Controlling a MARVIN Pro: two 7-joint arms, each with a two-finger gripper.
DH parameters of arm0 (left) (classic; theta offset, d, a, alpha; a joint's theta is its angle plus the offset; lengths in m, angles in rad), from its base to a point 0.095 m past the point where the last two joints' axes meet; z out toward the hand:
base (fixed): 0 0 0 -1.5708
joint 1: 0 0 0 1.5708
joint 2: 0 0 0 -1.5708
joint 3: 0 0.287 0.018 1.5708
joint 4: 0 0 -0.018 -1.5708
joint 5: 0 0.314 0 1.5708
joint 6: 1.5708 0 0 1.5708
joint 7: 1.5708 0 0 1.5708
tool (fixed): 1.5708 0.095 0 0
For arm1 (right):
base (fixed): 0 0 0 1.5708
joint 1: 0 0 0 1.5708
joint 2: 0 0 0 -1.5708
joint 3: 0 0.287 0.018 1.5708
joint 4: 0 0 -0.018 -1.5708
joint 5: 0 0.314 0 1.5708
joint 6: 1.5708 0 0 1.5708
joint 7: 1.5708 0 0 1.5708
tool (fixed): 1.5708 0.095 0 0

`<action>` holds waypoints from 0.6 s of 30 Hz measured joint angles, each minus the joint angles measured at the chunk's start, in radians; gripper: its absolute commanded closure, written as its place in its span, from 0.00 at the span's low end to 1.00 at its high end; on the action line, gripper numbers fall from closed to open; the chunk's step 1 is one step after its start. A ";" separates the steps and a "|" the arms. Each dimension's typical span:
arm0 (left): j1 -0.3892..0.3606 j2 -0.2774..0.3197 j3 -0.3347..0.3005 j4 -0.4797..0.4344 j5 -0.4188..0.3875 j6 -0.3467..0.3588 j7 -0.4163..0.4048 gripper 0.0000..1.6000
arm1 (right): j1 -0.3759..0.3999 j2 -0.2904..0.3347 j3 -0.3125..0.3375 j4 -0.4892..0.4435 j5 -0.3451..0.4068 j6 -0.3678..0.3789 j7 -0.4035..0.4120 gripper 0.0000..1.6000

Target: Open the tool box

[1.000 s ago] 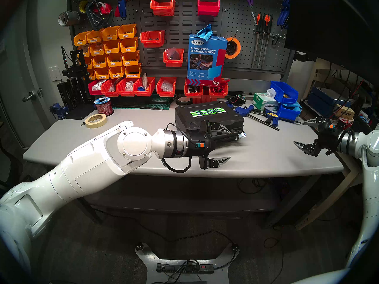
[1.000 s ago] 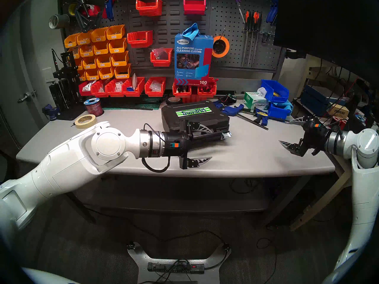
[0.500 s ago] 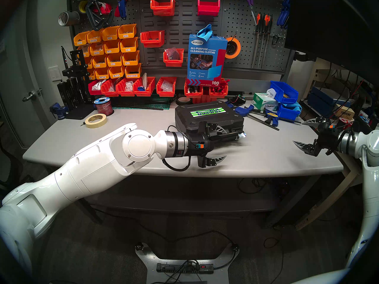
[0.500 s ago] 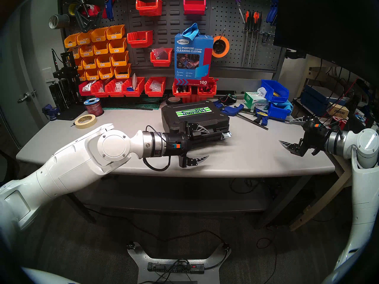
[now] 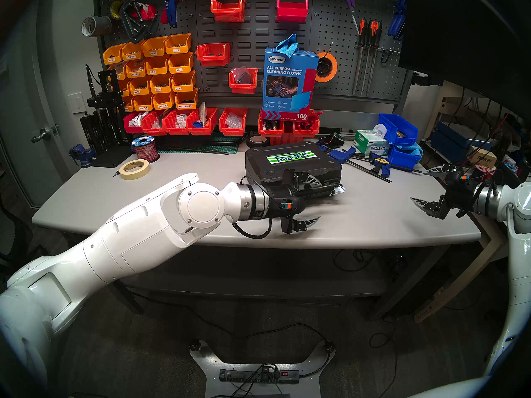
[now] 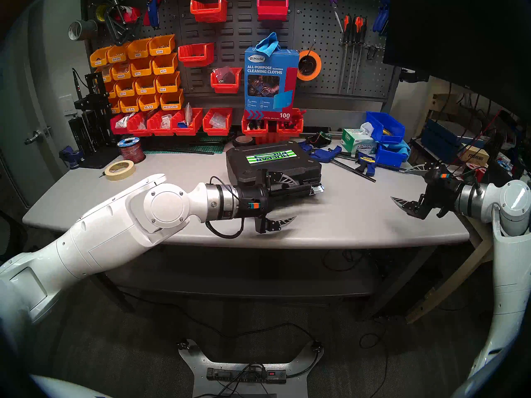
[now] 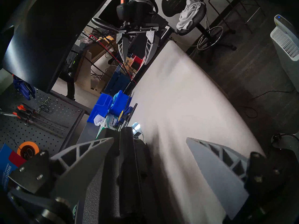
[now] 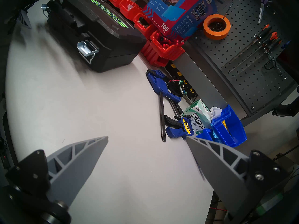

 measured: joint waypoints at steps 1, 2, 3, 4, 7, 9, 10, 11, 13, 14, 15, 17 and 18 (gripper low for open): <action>0.000 -0.003 0.001 0.003 0.012 0.004 0.007 0.00 | 0.000 0.000 0.000 0.000 0.000 0.000 0.000 0.00; 0.000 -0.005 0.003 0.005 0.025 0.008 0.015 0.00 | 0.000 0.000 0.000 0.000 0.000 0.000 0.000 0.00; 0.000 -0.008 0.004 0.009 0.039 0.014 0.024 0.00 | 0.000 0.000 0.000 0.000 0.000 0.000 0.000 0.00; 0.000 -0.014 0.007 0.018 0.062 0.025 0.041 0.00 | 0.000 0.000 0.000 0.000 0.000 0.000 0.000 0.00; 0.000 -0.027 0.008 0.036 0.100 0.048 0.073 0.00 | 0.000 0.000 0.000 0.000 0.000 0.000 0.000 0.00; 0.000 -0.035 0.008 0.046 0.112 0.057 0.086 0.00 | 0.000 0.000 0.000 0.000 0.000 0.000 0.000 0.00; 0.000 -0.037 0.008 0.049 0.115 0.059 0.090 0.00 | 0.000 0.000 0.000 0.000 0.000 0.000 0.000 0.00; 0.000 -0.041 0.008 0.053 0.119 0.061 0.096 0.14 | 0.000 0.000 0.000 0.000 0.000 0.000 0.000 0.00; 0.001 -0.044 0.008 0.055 0.121 0.063 0.101 0.53 | 0.000 0.000 0.000 0.000 0.000 0.000 0.000 0.00; 0.002 -0.046 0.008 0.055 0.122 0.062 0.105 0.64 | 0.000 0.000 0.000 0.000 0.000 0.000 0.000 0.00; 0.002 -0.047 0.008 0.055 0.122 0.061 0.107 0.71 | 0.000 0.000 0.000 0.000 0.000 0.000 0.000 0.00; 0.004 -0.049 0.008 0.054 0.121 0.054 0.108 0.91 | 0.000 0.000 0.000 0.000 0.000 0.000 0.000 0.00; 0.005 -0.049 0.008 0.054 0.119 0.049 0.108 1.00 | 0.000 0.000 0.000 0.000 0.000 0.000 0.000 0.00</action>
